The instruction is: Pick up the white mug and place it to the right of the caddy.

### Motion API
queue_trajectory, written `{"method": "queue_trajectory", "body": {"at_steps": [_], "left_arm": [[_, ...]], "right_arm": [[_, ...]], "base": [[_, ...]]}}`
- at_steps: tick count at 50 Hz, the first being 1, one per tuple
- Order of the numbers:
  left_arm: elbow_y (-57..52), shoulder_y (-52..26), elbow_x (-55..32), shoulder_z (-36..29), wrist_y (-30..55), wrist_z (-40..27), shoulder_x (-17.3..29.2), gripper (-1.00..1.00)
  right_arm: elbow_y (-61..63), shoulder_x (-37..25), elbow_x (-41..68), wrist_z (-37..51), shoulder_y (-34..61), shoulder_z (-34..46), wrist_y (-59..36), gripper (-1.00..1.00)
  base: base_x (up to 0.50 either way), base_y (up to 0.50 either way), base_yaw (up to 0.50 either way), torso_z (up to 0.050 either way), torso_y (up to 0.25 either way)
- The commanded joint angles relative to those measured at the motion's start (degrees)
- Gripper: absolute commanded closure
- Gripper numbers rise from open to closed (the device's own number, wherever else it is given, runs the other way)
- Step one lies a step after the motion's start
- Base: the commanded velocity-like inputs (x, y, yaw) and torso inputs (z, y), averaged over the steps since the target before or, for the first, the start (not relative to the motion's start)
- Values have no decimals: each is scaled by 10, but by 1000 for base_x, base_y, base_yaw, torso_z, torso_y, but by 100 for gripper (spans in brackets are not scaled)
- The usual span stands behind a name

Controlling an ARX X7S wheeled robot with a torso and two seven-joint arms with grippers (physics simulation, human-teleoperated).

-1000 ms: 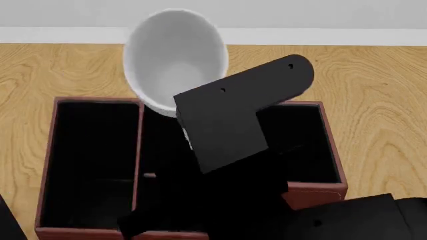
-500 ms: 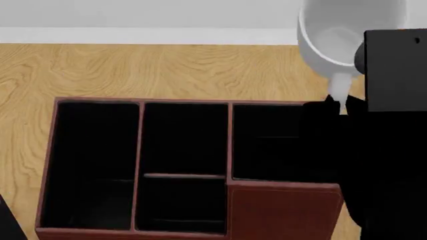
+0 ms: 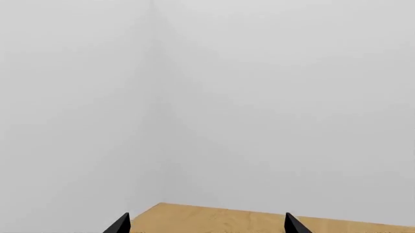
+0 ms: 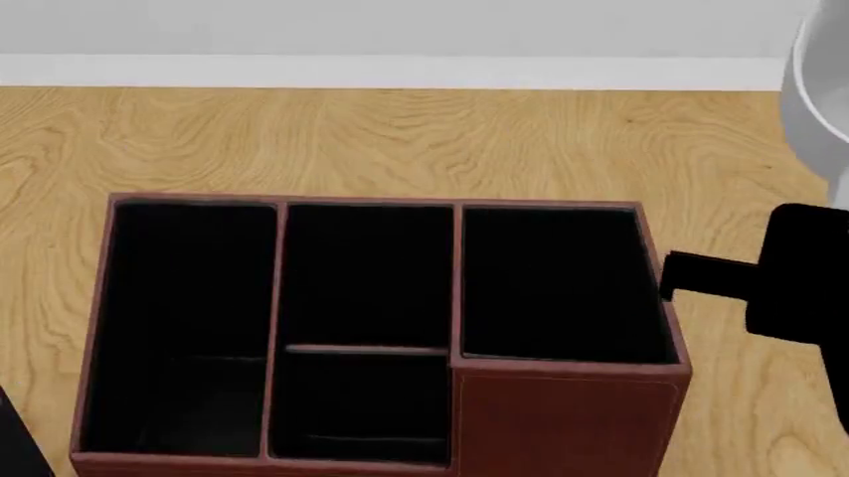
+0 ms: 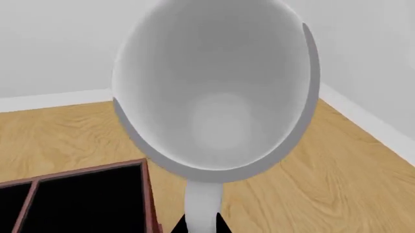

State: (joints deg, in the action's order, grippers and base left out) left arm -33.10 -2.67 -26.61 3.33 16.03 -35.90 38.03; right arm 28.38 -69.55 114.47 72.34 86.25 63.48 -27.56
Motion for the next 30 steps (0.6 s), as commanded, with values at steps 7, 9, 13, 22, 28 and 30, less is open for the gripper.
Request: {"method": "queue_trajectory", "body": {"at_steps": [7,9,13,22,28,30], "left_arm": [[16,1,7,-5,-15,6,-6,-100],[19,3,8,-5,-17,7,-7,-100],[19,1,8,-7,-17,7,-8,-100],[17,3,10,-8,-14,5,-7,-100],[0,-13,-4,-9,15,-2,1,-100],[1,-13,-2,-10,14,-2,0,-100]], "right_arm": [[-12,-28,-24,-12,-32,9,11,100],[-11,-33,-25,-13,-38,11,16,100],[-12,-31,-29,-21,-54,17,26,100],[-10,-40,-39,-34,-83,24,56,100],[-14,-45,-46,-48,-104,32,75,100],[-15,-45,-48,-52,-109,33,79,100]], "base": [[0,0,0,0,1],[0,0,0,0,0],[0,0,0,0,0],[0,0,0,0,1],[0,0,0,0,0],[0,0,0,0,0]]}}
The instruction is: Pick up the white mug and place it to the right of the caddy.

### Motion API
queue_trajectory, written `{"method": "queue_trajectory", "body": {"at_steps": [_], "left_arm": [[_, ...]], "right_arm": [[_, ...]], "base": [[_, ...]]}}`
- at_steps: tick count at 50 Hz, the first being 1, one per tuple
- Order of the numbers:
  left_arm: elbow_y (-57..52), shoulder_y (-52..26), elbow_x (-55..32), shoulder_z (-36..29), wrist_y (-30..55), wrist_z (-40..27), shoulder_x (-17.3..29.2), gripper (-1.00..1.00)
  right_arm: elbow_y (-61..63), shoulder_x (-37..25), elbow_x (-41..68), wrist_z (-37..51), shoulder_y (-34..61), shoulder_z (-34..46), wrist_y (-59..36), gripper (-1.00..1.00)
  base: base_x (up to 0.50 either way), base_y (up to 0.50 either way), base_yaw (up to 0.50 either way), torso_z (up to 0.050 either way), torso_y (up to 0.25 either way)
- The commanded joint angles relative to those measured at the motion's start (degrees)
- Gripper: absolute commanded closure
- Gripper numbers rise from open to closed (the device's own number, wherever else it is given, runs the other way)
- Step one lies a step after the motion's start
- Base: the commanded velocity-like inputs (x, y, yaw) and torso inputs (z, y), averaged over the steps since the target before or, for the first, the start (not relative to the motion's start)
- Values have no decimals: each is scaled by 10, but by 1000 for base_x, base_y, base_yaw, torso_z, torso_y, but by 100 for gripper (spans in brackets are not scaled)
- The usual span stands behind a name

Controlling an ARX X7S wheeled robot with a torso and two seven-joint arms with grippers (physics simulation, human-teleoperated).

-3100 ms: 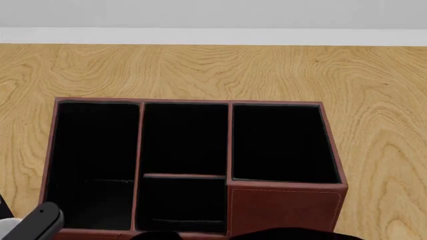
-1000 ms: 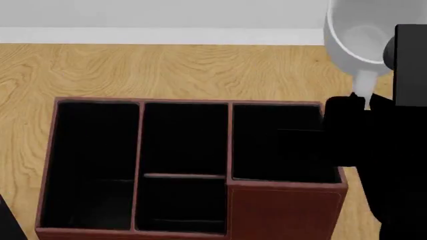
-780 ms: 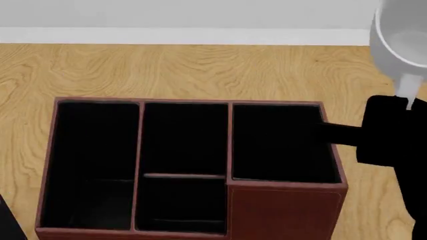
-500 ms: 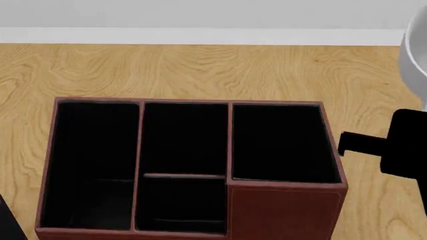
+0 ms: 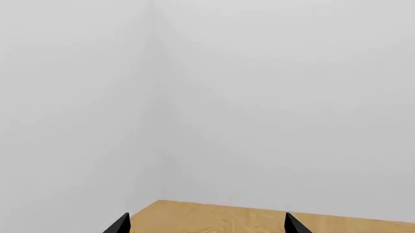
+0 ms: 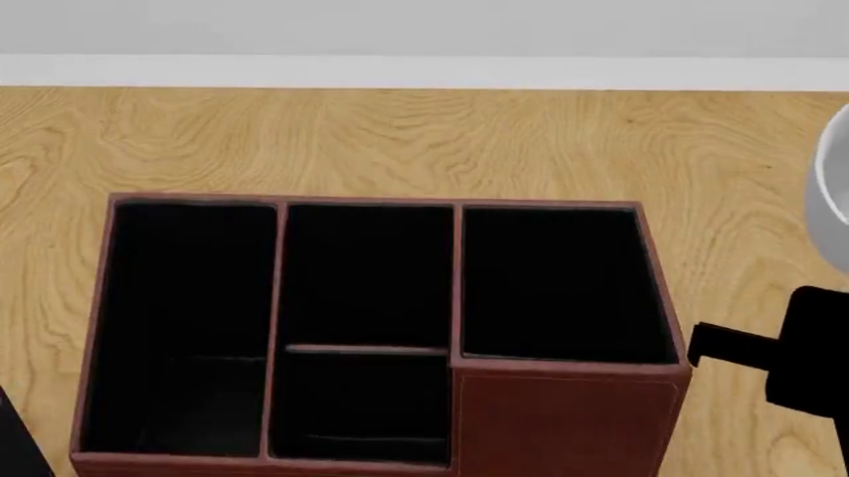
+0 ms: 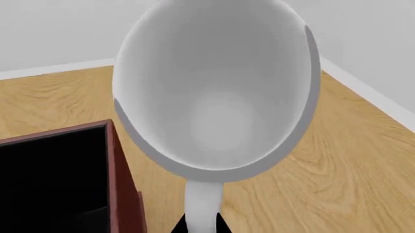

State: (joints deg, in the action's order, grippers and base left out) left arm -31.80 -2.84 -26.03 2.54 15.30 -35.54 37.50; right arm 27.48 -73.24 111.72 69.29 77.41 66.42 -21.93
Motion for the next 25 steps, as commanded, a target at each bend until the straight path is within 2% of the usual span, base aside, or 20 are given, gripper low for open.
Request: {"method": "queue_trajectory", "body": {"at_steps": [1,25], "left_arm": [[-1,-3,2,-5,4,-2,-1,-100],[-3,-2,9,-11,7,-7,-2,-100]], "right_arm": [[-7,-9,-22,-24,-25,5,25,100],[-25,-5,-47,-79,-110,41,84,100]], "base": [[0,0,0,0,0],[0,0,0,0,1]]}}
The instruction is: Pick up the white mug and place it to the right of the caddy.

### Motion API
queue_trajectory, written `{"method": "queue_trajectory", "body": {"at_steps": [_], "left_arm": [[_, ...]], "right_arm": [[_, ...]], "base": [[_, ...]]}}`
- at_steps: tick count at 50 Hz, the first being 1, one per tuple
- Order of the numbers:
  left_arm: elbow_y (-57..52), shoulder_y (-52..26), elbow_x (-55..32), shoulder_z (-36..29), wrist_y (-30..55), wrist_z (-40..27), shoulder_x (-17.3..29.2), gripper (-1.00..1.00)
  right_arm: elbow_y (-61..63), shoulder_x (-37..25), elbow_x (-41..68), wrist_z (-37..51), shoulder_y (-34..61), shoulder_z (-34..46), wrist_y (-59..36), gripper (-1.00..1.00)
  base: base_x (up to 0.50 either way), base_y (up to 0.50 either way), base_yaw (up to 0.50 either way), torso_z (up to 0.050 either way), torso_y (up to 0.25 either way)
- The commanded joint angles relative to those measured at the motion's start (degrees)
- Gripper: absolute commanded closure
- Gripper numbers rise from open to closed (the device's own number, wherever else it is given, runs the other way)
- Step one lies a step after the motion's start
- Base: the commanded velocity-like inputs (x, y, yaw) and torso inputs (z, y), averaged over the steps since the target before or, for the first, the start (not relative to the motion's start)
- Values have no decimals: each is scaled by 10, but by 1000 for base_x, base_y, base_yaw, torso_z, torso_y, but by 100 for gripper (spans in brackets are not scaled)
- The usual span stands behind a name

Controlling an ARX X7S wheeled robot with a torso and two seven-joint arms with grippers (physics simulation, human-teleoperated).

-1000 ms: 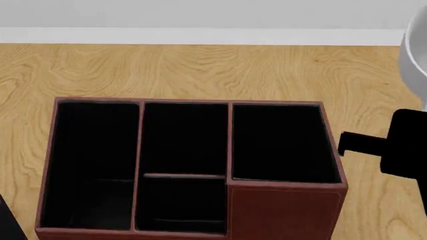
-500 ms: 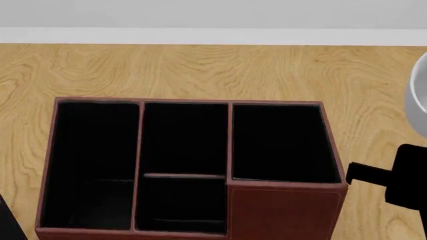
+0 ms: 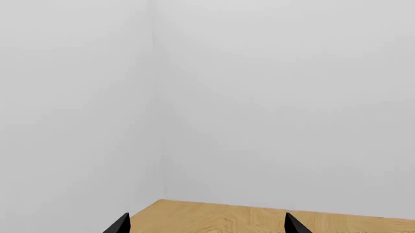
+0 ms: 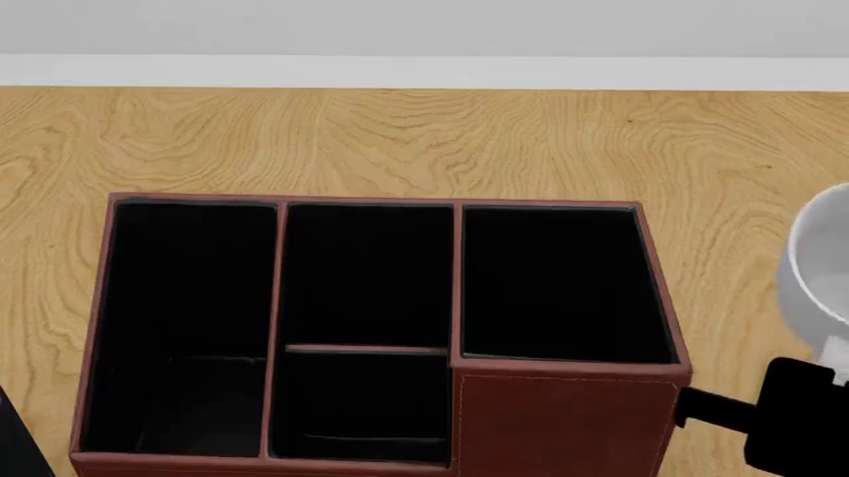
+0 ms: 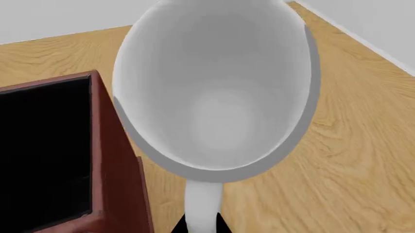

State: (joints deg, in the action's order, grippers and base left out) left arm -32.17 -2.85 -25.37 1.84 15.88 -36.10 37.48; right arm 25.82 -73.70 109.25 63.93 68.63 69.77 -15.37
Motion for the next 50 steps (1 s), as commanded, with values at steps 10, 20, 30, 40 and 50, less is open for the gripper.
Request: {"method": "queue_trajectory", "body": {"at_steps": [10,20,30,40,50], "left_arm": [[0,4,5,-6,1,-3,-3,-100],[-10,-2,1,-6,15,-8,1,-100],[-6,5,5,-6,8,-7,0,-100],[-6,3,7,-10,10,-8,-1,-100],[-9,8,8,-8,10,-9,1,-100]], "right_arm": [[-29,17,-27,-47,-52,23,34,100],[-49,31,-35,-64,-72,34,43,100],[-78,45,-40,-88,-96,46,53,100],[-95,48,-42,-104,-123,53,75,100],[-116,63,-44,-116,-139,60,86,100]], "base": [[0,0,0,0,0],[0,0,0,0,1],[0,0,0,0,0],[0,0,0,0,1],[0,0,0,0,1]]}}
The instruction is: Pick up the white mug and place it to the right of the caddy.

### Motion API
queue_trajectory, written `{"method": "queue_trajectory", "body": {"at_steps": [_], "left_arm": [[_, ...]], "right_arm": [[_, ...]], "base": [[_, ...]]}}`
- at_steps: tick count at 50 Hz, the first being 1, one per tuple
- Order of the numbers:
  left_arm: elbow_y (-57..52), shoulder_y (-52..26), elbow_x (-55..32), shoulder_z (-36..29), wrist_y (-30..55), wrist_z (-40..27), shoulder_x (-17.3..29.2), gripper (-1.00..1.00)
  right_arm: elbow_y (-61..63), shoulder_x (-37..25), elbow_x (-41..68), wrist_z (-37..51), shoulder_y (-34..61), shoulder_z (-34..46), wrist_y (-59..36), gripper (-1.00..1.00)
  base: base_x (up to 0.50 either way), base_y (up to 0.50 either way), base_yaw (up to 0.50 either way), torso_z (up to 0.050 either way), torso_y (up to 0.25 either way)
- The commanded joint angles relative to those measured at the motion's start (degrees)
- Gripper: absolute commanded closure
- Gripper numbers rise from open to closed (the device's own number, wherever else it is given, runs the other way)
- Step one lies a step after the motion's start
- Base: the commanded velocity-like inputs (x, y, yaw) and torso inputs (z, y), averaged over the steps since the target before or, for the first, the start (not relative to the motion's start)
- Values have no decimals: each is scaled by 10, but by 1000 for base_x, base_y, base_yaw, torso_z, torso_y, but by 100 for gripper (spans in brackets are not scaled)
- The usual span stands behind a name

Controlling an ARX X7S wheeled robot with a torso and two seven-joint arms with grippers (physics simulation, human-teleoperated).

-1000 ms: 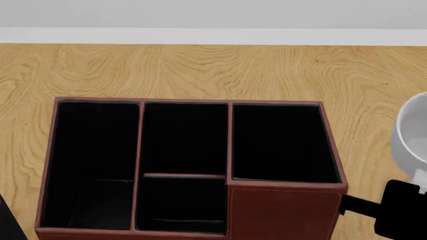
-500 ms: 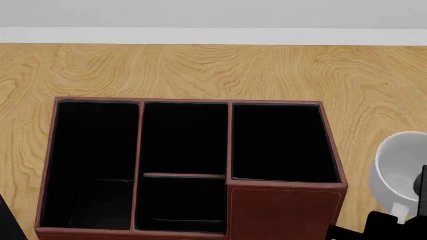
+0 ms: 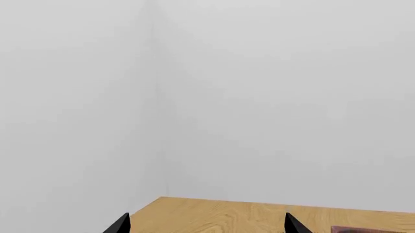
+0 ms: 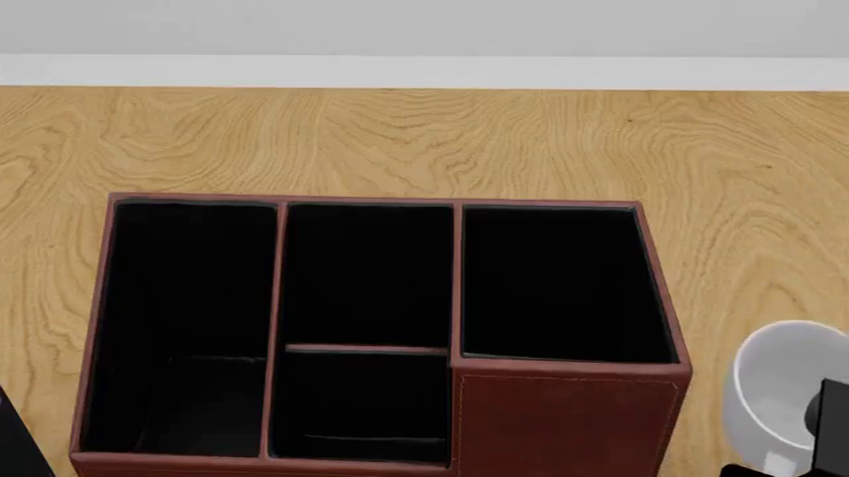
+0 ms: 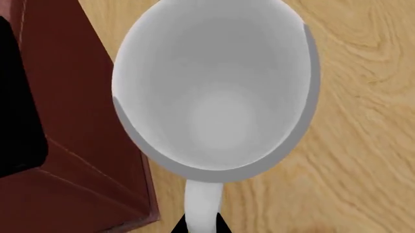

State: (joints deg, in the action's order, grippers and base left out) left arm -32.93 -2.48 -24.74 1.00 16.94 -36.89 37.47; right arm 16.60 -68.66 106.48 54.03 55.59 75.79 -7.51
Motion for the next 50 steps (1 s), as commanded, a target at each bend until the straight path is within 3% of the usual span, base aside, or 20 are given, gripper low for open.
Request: {"method": "queue_trajectory", "body": {"at_steps": [1,50], "left_arm": [[-2,5,1,2,0,-1,1,-100],[0,-2,11,-13,9,-7,-2,-100]], "right_arm": [[-26,15,-17,-19,-11,0,8,100],[-94,56,-15,-69,-54,12,27,100]], "base": [[0,0,0,0,0],[0,0,0,0,0]]}}
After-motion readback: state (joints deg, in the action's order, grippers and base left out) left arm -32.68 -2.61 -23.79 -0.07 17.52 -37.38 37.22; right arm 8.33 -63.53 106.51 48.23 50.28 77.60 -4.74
